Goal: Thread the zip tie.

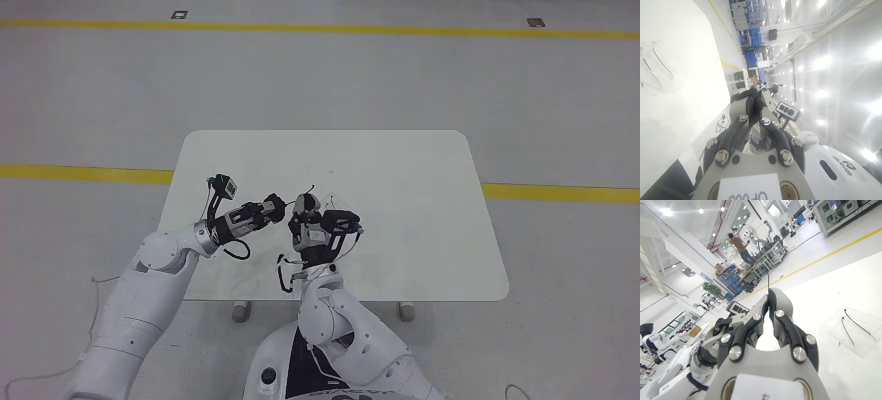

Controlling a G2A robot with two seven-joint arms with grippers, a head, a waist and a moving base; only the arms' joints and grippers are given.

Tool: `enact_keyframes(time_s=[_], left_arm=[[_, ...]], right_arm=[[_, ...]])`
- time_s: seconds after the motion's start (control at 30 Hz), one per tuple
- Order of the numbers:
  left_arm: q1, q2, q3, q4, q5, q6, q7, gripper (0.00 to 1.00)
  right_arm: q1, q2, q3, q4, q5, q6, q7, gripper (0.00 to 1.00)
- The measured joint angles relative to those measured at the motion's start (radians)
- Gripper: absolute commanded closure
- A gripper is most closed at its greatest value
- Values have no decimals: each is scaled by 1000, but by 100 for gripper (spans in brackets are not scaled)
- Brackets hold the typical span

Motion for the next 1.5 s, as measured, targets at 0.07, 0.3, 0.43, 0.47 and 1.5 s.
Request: enact_keyframes(time_s=[0.07, 0.3, 0.43, 0.47, 1.5], left_arm=[[0, 0, 0, 0, 0, 0, 0, 100], [0, 0, 0, 0, 0, 0, 0, 100], [0, 0, 0, 0, 0, 0, 0, 100], [0, 0, 0, 0, 0, 0, 0, 100], [0, 0, 0, 0, 0, 0, 0, 100]], right_arm=[[1, 1, -3, 0, -6, -6, 4, 100], [-3, 5, -9, -3, -41, -12, 20, 100], [-7, 6, -7, -8, -50, -1, 14, 100], [-8, 7, -7, -9, -51, 3, 11, 100], [10, -2, -15, 26, -83, 51, 10, 100]])
